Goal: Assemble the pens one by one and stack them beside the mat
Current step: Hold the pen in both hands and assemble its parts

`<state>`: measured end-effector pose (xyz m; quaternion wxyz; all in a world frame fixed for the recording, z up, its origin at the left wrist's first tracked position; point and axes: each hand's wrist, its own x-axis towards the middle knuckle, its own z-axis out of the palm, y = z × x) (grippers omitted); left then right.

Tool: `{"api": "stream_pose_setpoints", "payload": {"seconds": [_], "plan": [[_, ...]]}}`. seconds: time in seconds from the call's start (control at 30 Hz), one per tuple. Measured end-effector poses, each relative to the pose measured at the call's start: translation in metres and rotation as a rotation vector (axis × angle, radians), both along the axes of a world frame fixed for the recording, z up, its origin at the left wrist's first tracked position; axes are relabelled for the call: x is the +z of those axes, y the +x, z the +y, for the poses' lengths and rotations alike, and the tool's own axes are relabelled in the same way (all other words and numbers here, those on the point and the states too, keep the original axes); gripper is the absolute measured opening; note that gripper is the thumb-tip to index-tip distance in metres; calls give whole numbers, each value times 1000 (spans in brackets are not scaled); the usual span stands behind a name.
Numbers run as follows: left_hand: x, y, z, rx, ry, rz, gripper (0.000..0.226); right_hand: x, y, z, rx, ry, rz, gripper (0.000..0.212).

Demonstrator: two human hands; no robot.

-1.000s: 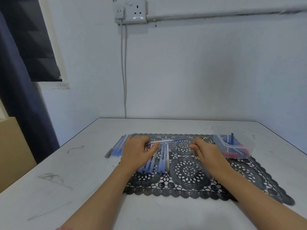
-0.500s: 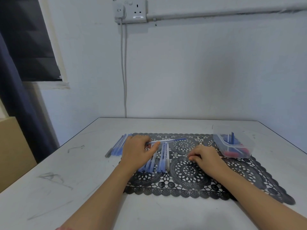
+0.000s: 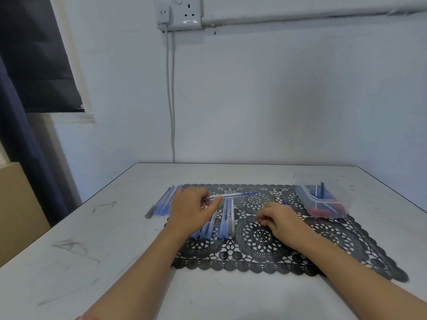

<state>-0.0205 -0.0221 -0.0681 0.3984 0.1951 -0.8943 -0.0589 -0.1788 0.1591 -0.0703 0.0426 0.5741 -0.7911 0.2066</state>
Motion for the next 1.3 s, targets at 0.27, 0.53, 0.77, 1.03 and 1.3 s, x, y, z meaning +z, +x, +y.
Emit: {"api": "stream_pose_setpoints", "payload": {"seconds": [0.27,0.53,0.77,1.03,1.3], "plan": [[-1,0,0,7,1,-16,48,-3,0,-1,8,-21,-33,29],[0,0,2,-7,24,5,43,1,1,2,20,-46,-28,27],[2,0,4,-11,1,-6,45,3,-2,6,-82,-319,-33,30],[0,-3,8,-63,-19,-1,42,5,6,6,3,-529,188,52],[-1,-5,11,-45,-63,-39,47,4,19,3,198,-454,359,49]]}}
